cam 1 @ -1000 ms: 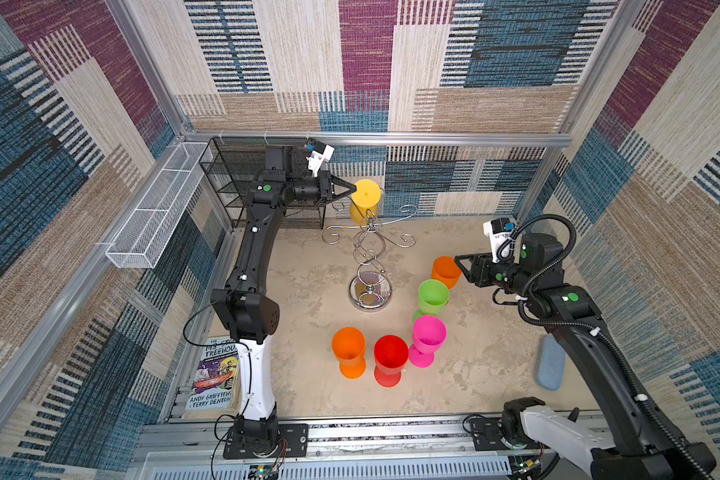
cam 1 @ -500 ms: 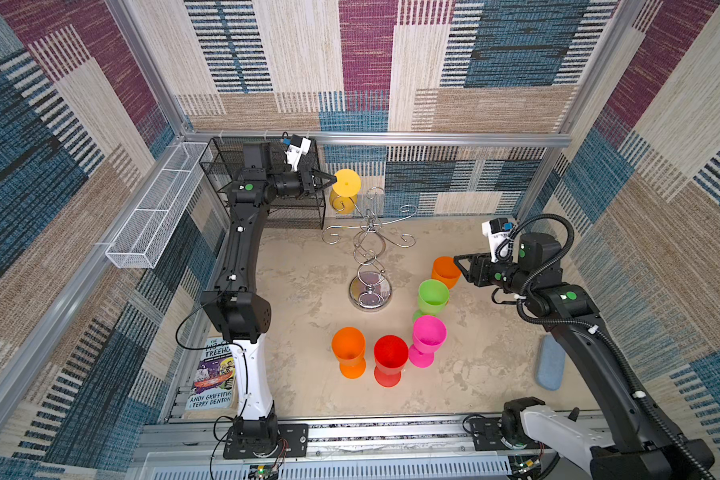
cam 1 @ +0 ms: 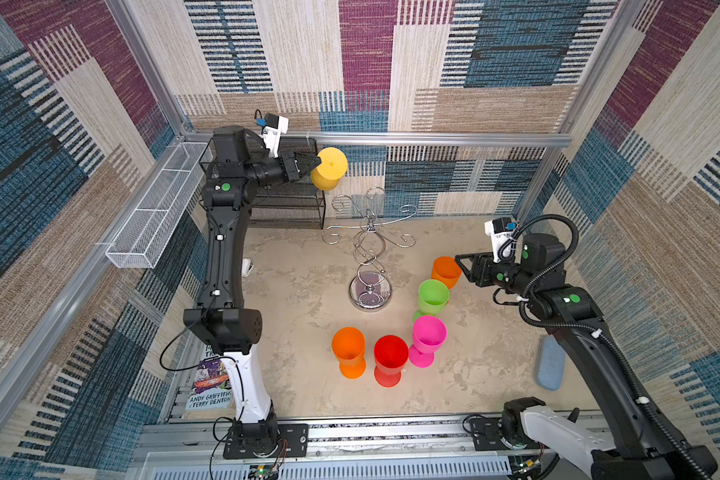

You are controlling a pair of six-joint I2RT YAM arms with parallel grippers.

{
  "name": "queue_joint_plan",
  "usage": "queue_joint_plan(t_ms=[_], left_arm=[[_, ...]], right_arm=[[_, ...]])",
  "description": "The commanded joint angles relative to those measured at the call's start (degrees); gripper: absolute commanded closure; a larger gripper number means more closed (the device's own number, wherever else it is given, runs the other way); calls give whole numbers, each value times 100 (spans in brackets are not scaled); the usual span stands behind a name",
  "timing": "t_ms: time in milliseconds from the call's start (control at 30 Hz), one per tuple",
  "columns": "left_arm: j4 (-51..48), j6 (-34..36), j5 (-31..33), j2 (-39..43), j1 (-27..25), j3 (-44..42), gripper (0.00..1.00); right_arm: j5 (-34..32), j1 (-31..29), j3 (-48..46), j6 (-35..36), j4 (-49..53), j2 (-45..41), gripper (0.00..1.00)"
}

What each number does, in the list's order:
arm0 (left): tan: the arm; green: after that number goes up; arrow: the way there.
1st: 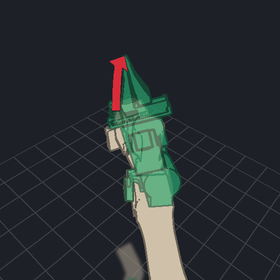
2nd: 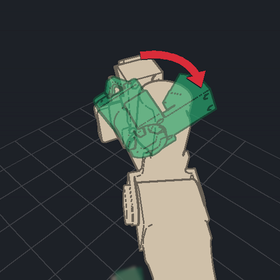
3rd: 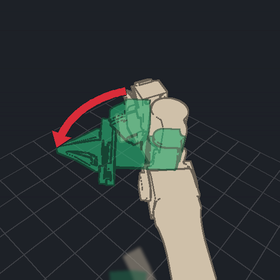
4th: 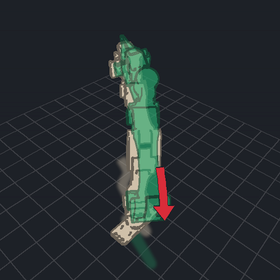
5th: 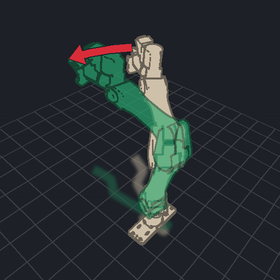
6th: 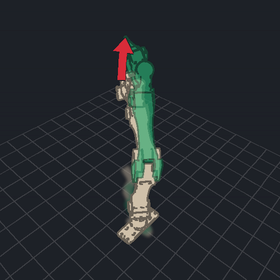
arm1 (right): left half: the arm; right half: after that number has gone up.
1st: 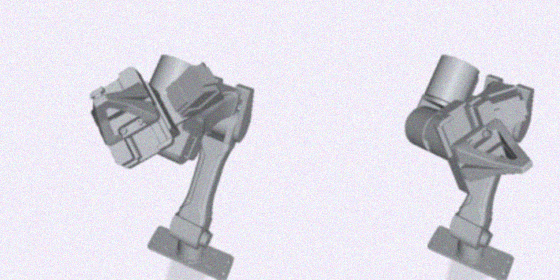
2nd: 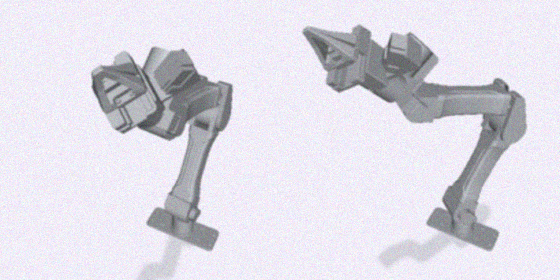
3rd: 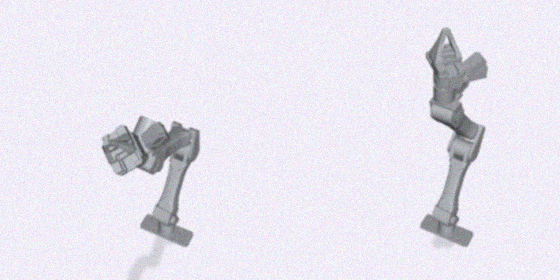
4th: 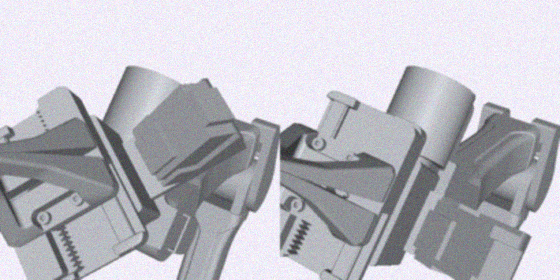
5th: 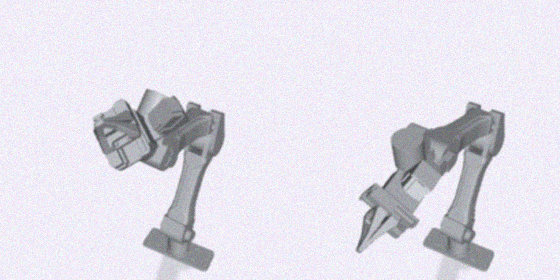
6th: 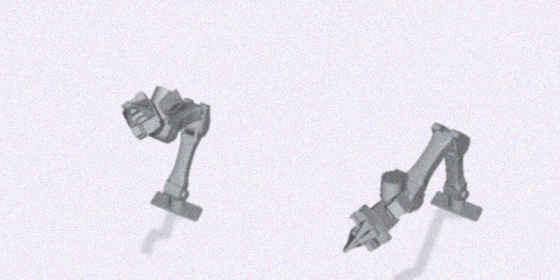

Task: Take the wine glass off the wine glass rack
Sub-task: 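Carry the yellow glass toward the right gripper while the right gripper reaches to its bowl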

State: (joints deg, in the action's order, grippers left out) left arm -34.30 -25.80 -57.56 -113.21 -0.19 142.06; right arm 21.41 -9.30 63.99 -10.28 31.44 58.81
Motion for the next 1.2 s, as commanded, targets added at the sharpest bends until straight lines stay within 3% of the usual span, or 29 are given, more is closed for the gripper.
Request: queue_joint_plan(t_ms=[0, 167, 400, 567, 800, 1000, 1167], left_arm=[[587, -225, -55, 525, 16, -311, 100], [2636, -1580, -449, 1622, 9, -1691, 100], [3072, -1942, -450, 2588, -325, -2215, 100], [4346, -2895, -517, 3041, -820, -2939, 100], [6022, -3813, -366, 3382, -1625, -4186, 100], [8479, -5532, -199, 3382, -1726, -5047, 100], [8734, -5644, -109, 3485, -2034, -5417, 100]], right_arm=[[65, 0, -35, -63, -374, -86, 48], [441, -1, -187, -219, -839, -339, 48], [1233, -2, -525, -632, -2073, -802, 48], [1956, -3, -826, -1252, -3504, -932, 50], [2616, -2, -1535, -2613, -6330, -918, 50], [2934, 7, -2035, -3771, -8822, -508, 49], [3160, 6, -1999, -4946, -10820, 485, 49]])
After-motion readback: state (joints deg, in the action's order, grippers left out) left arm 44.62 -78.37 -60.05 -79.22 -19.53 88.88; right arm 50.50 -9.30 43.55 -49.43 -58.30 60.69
